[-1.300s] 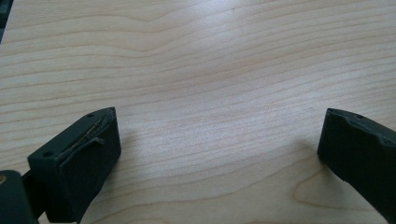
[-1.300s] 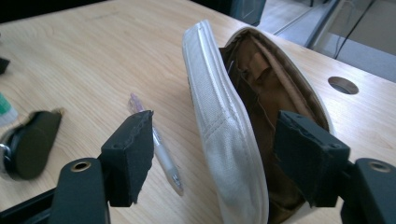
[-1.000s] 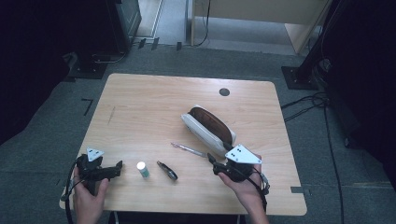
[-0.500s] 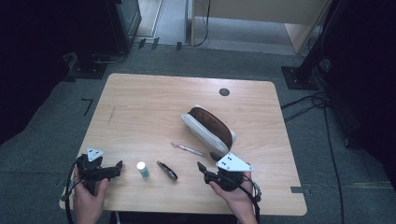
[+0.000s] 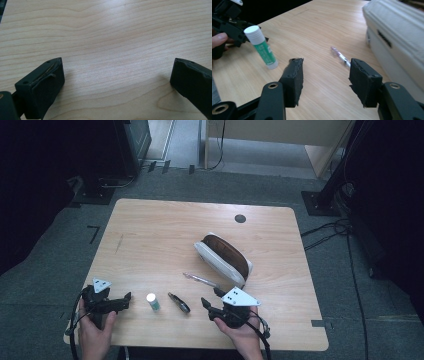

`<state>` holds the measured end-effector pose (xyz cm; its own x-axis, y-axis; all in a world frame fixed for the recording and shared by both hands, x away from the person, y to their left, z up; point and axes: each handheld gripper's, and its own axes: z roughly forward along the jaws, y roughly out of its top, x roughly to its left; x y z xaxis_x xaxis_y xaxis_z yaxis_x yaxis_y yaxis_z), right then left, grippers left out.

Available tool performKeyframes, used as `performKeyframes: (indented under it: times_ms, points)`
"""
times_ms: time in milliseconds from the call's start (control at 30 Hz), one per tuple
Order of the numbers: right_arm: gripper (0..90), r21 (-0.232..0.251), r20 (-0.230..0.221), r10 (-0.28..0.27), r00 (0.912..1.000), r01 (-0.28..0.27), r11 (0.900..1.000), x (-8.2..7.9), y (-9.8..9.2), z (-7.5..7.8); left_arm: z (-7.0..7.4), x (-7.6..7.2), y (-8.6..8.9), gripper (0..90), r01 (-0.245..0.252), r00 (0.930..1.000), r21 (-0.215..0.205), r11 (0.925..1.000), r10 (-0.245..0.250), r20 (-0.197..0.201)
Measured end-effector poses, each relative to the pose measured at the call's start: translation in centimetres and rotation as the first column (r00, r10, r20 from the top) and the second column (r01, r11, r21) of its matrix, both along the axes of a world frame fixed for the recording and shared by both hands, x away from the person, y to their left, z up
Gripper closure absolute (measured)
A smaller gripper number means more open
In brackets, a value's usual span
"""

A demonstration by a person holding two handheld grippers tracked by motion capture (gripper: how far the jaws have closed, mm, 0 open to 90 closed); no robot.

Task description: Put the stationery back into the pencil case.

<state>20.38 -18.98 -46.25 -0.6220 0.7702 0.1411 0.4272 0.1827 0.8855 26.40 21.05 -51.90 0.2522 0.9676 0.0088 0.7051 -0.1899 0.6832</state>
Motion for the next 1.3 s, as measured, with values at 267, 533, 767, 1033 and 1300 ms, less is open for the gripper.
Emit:
performKeyframes:
  times_ms: [267, 533, 767, 1033, 1300]
  points:
    - [49.7, 0.018, -0.06, 0.031, 0.9977, -0.03, 0.999, -0.5, 2.6, -1.5, 0.0, 0.0, 0.0, 0.0, 0.0, 1.0, 0.0, 1.0, 0.0, 0.0]
    - [51.7, 0.013, -0.099, 0.054, 0.9936, -0.053, 0.999, -0.4, 4.0, -3.0, 0.0, 0.0, 0.0, 0.0, 0.0, 1.0, 0.0, 1.0, 0.0, 0.0]
    - [53.9, -0.014, -0.112, 0.066, 0.9916, -0.068, 0.998, -0.2, 5.5, -4.2, 0.0, 0.0, 0.0, 0.0, 0.0, 1.0, 0.0, 1.0, 0.0, 0.0]
    - [62.4, -0.048, -0.123, 0.059, 0.9907, -0.065, 0.997, 0.0, 6.3, -5.1, 0.0, 0.0, 0.0, 0.0, 0.0, 1.0, 0.0, 1.0, 0.0, 0.0]
    - [74.0, -0.069, -0.128, 0.056, 0.9902, -0.066, 0.995, 0.2, 6.4, -5.5, 0.0, 0.0, 0.0, 0.0, 0.0, 1.0, 0.0, 1.0, 0.0, 0.0]
